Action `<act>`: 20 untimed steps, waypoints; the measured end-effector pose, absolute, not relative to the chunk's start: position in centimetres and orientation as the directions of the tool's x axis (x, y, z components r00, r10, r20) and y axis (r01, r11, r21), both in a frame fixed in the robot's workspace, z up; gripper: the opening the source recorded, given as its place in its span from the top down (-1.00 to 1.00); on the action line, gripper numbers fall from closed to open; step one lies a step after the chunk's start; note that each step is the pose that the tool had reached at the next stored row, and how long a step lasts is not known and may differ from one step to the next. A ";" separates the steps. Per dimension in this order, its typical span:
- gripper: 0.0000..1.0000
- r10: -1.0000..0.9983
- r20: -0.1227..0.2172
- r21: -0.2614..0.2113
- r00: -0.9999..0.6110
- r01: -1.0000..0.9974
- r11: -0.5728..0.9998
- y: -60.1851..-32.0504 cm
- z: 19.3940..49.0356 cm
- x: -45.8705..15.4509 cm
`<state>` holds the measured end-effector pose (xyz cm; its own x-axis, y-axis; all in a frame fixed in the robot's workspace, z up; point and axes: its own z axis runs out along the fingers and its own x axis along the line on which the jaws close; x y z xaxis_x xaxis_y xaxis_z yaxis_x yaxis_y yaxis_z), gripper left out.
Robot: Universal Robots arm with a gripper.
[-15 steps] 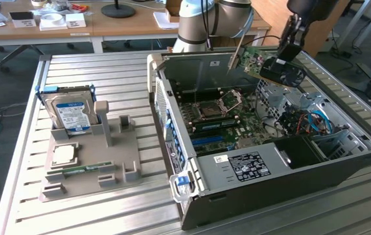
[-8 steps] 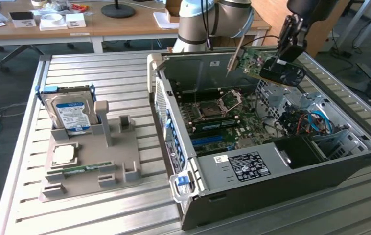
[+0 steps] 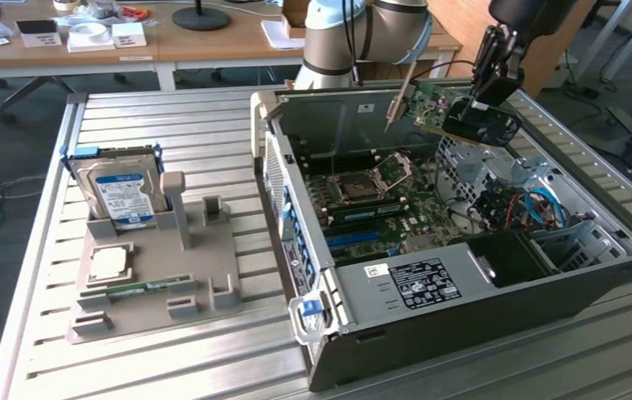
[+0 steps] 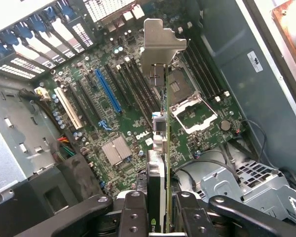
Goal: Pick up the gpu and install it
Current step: 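Insert the gpu into the slot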
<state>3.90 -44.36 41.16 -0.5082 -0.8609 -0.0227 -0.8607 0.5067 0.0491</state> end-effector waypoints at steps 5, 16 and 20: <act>0.46 -0.861 -0.023 0.049 -0.508 -0.861 0.507 -44.4 41.2 3.9; 0.46 -0.904 -0.022 0.049 -0.426 -0.904 0.425 -44.4 41.2 3.9; 0.46 -0.932 -0.021 0.048 -0.361 -0.932 0.359 -44.4 41.2 3.9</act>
